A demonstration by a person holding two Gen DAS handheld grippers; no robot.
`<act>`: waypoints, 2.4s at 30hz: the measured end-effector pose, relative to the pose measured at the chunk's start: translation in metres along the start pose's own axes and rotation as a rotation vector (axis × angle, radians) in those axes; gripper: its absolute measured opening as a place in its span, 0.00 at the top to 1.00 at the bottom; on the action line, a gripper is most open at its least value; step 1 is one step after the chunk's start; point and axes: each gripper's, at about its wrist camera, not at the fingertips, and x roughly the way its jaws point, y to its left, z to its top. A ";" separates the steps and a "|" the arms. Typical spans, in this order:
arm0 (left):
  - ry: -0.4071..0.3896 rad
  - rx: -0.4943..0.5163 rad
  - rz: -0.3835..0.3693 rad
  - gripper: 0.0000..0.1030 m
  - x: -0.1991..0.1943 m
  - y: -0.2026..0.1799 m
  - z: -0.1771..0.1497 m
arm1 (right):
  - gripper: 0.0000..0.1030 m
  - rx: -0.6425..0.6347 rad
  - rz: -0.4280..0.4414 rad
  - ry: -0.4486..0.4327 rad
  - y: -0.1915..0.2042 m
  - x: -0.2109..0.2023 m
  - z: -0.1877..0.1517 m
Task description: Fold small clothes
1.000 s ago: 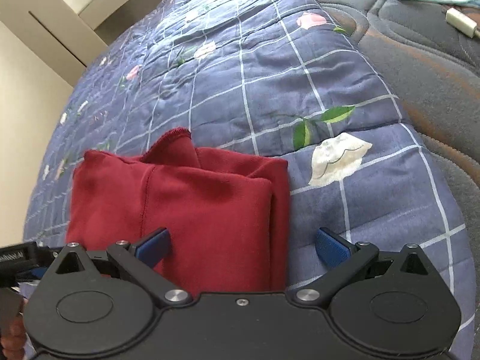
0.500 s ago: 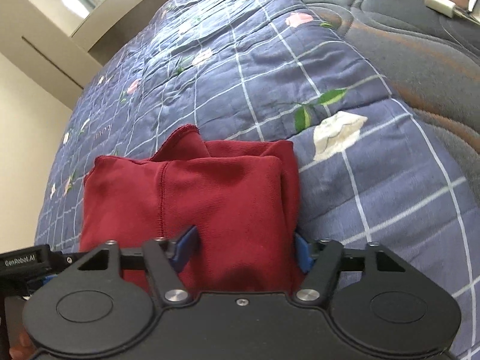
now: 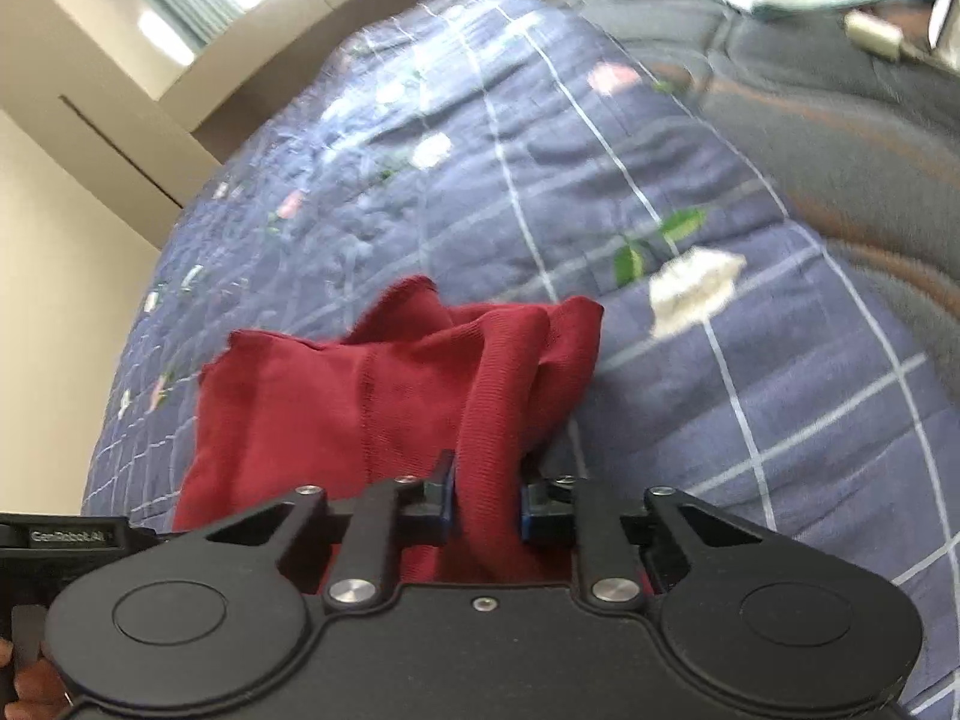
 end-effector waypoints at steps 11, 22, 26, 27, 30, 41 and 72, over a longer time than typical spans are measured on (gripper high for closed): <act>-0.158 0.057 -0.015 0.80 -0.081 0.017 0.012 | 0.84 -0.053 0.179 0.004 0.089 0.000 0.008; -0.184 -0.004 0.140 0.78 -0.103 0.113 0.034 | 0.85 -0.118 0.216 0.106 0.160 0.071 -0.011; -0.158 -0.023 0.131 0.78 -0.083 0.134 0.032 | 0.85 -0.185 0.170 0.104 0.167 0.079 -0.015; -0.159 -0.021 0.137 0.78 -0.081 0.138 0.030 | 0.85 -0.197 0.163 0.101 0.167 0.078 -0.015; -0.172 -0.022 0.124 0.74 -0.079 0.142 0.026 | 0.83 -0.235 0.141 0.093 0.167 0.075 -0.017; -0.209 -0.013 0.156 0.22 -0.113 0.144 0.005 | 0.35 -0.333 0.087 -0.076 0.188 0.013 -0.042; -0.469 0.167 0.319 0.00 -0.307 0.154 -0.206 | 0.01 -0.340 -0.091 -0.250 0.230 -0.250 -0.218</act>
